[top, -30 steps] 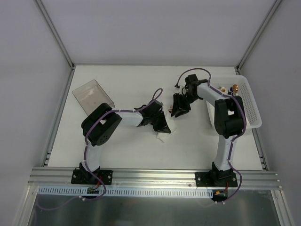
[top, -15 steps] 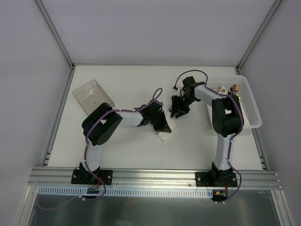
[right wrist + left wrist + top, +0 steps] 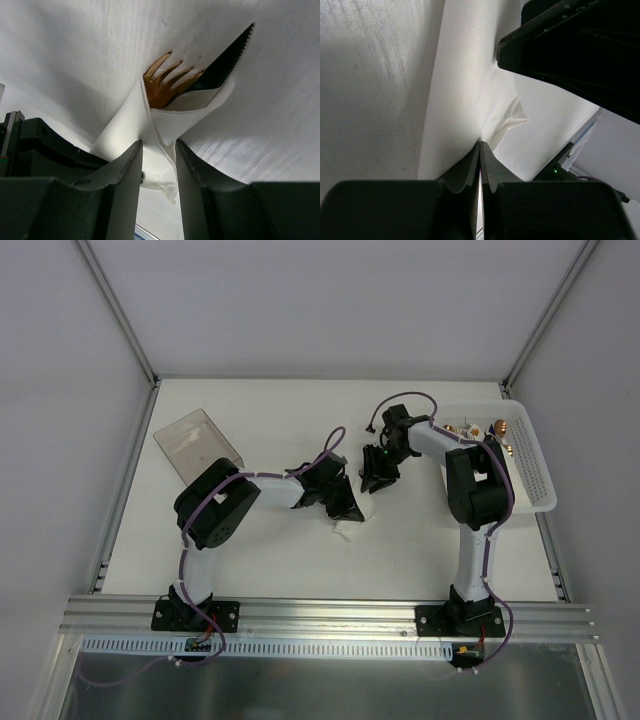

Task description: Place the utensils on the paper napkin and roll it up

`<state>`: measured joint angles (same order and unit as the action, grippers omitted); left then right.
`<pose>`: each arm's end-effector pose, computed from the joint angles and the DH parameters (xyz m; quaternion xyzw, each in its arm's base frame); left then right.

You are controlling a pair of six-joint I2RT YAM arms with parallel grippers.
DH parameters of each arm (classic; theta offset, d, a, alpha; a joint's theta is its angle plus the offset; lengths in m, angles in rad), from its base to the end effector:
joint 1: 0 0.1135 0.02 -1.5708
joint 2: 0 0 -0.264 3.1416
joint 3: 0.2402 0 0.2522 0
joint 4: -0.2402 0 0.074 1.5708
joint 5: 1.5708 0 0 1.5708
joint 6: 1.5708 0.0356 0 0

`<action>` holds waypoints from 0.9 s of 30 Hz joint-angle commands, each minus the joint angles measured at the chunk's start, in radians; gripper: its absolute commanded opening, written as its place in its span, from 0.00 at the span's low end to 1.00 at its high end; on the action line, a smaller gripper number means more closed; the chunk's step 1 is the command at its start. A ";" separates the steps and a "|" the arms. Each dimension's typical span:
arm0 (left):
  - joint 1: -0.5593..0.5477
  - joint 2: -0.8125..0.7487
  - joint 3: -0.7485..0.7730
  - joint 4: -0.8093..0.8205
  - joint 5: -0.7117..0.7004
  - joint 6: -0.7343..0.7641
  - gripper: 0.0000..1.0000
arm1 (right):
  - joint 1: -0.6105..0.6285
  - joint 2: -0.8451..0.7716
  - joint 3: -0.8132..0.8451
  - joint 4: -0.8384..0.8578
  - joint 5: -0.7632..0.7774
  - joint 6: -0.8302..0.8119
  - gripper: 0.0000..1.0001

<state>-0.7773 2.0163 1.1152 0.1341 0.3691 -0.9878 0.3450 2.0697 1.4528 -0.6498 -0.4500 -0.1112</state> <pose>0.2833 -0.2967 0.1225 -0.0237 0.9072 -0.4043 0.1138 0.3830 0.1541 0.1514 -0.2508 0.9310 0.2362 0.1209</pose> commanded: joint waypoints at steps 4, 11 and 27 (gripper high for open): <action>0.015 0.078 -0.055 -0.139 -0.133 0.029 0.00 | 0.022 0.059 0.001 0.006 0.131 0.057 0.34; 0.015 0.073 -0.063 -0.137 -0.137 0.028 0.00 | 0.034 0.070 0.021 -0.024 0.197 0.108 0.32; 0.015 0.068 -0.068 -0.137 -0.145 0.023 0.00 | 0.064 0.110 0.086 -0.048 0.209 0.214 0.31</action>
<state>-0.7769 2.0159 1.1027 0.1562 0.3683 -1.0031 0.3775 2.1113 1.5318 -0.7273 -0.3317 0.0929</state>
